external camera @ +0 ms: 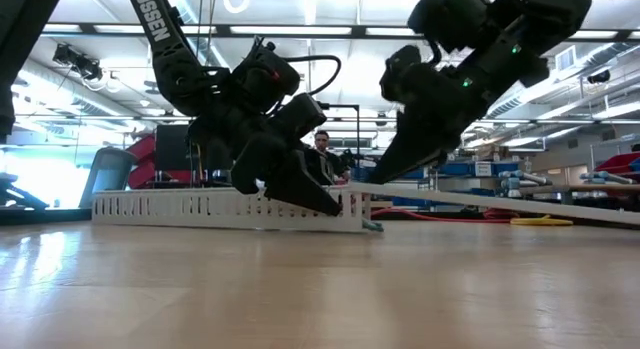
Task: Ziptie cables
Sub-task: Close the white cable duct
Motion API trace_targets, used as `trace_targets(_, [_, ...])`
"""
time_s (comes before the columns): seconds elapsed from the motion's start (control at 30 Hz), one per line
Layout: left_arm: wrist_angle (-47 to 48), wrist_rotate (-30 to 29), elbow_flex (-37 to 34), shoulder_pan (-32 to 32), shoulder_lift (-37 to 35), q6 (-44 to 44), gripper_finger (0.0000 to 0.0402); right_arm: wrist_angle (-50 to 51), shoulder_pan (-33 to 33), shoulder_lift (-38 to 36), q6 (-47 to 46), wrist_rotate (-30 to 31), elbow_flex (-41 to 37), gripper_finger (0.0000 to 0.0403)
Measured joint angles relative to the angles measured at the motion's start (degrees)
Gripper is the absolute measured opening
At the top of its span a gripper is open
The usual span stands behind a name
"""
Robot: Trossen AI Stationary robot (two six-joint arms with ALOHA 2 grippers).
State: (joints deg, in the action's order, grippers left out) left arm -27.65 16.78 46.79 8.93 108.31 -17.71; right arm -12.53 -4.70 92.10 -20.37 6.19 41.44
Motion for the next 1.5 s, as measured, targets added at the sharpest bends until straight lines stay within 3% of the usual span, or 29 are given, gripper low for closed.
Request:
trace_targets(0.27, [0.95, 0.00, -0.16, 0.06, 0.00, 0.00, 0.0250, -1.96, 1.15, 8.05, 4.33, 0.17, 7.21, 0.0001])
trace_targets(0.47, [1.03, -0.66, 0.02, 0.00, -0.04, 0.03, 0.0250, -0.50, 1.31, 6.19, 8.28, 0.20, 9.15, 0.0000])
trace_targets(0.93, [-1.68, -1.97, 0.02, 0.00, -0.04, 0.19, 0.0250, 2.11, 1.48, 5.70, 8.01, 0.14, 9.12, 0.0000])
trace_targets(1.1, [0.40, -7.16, 0.06, 0.00, -0.04, 0.26, 0.0251, 1.92, 1.48, 4.41, 8.02, 0.12, 9.12, 0.0000])
trace_targets(1.5, [1.73, -8.22, 0.10, 0.00, -0.07, 0.06, 0.0316, 3.51, 1.48, 1.85, 8.56, 1.43, 9.12, 0.0000])
